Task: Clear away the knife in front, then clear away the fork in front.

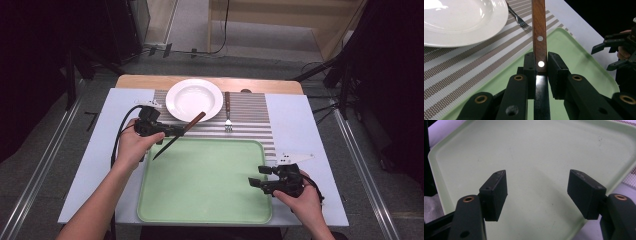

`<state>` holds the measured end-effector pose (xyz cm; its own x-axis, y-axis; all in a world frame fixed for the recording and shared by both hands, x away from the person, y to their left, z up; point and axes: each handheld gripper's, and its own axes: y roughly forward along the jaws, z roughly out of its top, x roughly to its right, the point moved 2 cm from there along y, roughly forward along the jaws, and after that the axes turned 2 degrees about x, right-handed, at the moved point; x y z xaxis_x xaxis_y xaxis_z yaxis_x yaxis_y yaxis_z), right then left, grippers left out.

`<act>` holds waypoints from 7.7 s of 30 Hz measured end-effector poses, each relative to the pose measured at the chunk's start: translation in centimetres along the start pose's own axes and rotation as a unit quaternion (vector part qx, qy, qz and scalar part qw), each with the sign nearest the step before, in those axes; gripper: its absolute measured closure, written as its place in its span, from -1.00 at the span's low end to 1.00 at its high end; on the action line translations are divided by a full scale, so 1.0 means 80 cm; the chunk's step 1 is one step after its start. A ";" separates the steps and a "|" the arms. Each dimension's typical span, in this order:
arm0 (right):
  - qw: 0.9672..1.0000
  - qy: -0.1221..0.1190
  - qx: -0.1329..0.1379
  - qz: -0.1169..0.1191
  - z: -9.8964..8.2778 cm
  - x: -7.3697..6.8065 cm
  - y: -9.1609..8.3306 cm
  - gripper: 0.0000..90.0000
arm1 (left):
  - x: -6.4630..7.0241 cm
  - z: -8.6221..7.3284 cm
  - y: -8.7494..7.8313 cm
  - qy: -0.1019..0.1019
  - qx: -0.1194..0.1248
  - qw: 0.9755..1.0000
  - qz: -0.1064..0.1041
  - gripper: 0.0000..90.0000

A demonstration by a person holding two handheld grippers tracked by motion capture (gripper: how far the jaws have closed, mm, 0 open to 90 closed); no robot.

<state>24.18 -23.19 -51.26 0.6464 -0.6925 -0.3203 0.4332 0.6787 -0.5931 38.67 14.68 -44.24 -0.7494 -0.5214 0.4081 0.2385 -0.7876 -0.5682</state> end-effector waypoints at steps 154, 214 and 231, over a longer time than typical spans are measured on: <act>1.000 -0.010 -0.010 -0.002 -0.006 -0.006 0.002 -0.30 | 0.007 -0.121 0.018 0.010 -0.069 0.993 0.092 0.99; 0.999 0.000 0.034 -0.005 0.001 0.001 0.000 -0.11 | 0.026 -0.134 -0.040 0.013 0.054 0.996 0.064 -0.01; 0.999 0.026 0.014 0.026 0.034 0.005 0.008 -0.24 | 0.017 -0.127 -0.046 0.020 0.045 0.999 0.020 -0.25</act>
<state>26.41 -22.36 -49.77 0.6351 -0.6670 -0.3896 0.4175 0.7208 -0.5534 30.50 20.20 -48.81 -0.7624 -0.5404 0.3559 0.3215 -0.7937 -0.5165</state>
